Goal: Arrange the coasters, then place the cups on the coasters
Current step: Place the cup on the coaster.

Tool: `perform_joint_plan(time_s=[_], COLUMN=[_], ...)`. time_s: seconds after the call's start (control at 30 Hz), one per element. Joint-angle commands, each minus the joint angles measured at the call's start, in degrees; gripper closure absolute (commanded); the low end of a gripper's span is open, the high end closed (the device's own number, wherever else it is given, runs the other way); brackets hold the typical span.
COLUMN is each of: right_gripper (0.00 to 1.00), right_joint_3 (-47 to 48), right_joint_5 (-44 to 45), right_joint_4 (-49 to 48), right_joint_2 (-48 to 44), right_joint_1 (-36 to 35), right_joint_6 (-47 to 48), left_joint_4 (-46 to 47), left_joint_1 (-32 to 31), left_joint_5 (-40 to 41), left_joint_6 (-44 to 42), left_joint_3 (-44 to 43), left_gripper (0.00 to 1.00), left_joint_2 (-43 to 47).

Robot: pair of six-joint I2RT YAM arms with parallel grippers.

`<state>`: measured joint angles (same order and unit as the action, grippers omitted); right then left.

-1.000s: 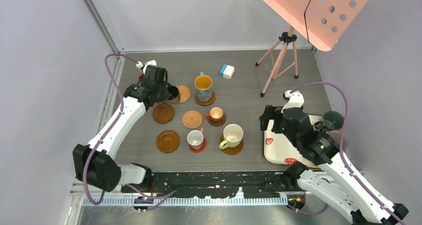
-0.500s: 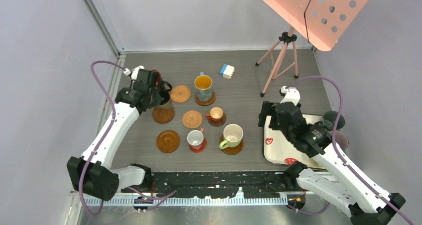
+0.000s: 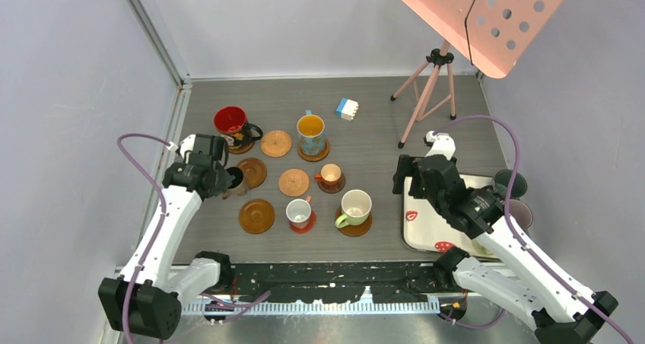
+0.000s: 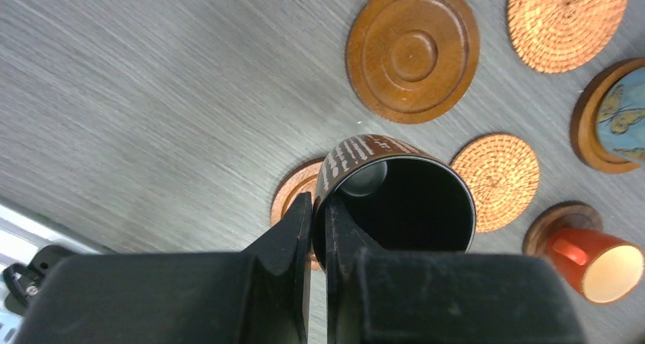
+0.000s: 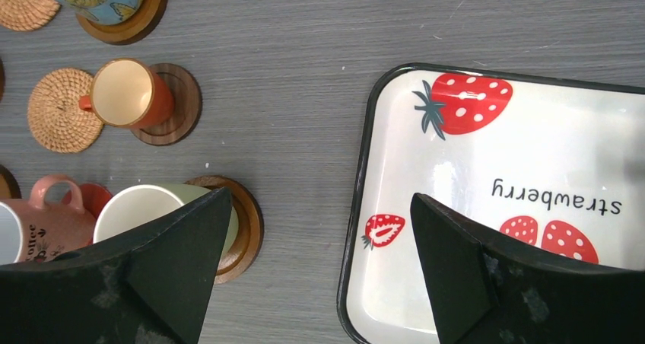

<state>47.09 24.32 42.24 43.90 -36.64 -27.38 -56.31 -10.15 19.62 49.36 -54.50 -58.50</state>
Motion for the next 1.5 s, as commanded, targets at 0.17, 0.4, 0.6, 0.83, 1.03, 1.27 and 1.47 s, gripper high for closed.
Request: perform_joint_plan(time_s=[0.17,0.4,0.6,0.83,1.03,1.27,1.47], right_gripper=[0.05,0.05,0.05,0.05,0.05,0.05,0.05], right_joint_3=[1.04,4.64,6.11,7.26,7.0,6.81,6.79], right_joint_5=[2.95,3.94,3.48,2.99,2.84,3.62,4.55], right_joint_4=[-2.95,-1.81,-0.69,-0.95,-1.17,-0.98,-0.85], right_joint_2=[-4.03,-3.31,-0.97,0.56,0.71,-0.23,-0.62], right_joint_1=[-0.2,-0.18,-0.18,-0.18,-0.18,-0.18,-0.23], right_joint_6=[0.56,2.2,1.58,2.28,2.73,3.77,4.7], left_joint_4=[15.81,20.04,15.81,14.83,12.68,14.06,13.73], left_joint_1=[1.02,-1.43,-6.8,-8.3,-7.51,-6.9,-6.9], left_joint_5=[-12.1,-22.47,-19.99,-12.22,-7.7,-7.1,-6.03], left_joint_6=[-5.33,-11.02,-15.3,-17.27,-17.37,-16.08,-15.17], left_joint_3=[1.42,-3.73,-12.44,-20.24,-29.47,-36.23,-39.88], left_gripper=[1.0,1.0,1.0,1.0,1.0,1.0,1.0], left_joint_2=[0.64,-9.02,-19.0,-27.18,-35.12,-42.57,-46.81])
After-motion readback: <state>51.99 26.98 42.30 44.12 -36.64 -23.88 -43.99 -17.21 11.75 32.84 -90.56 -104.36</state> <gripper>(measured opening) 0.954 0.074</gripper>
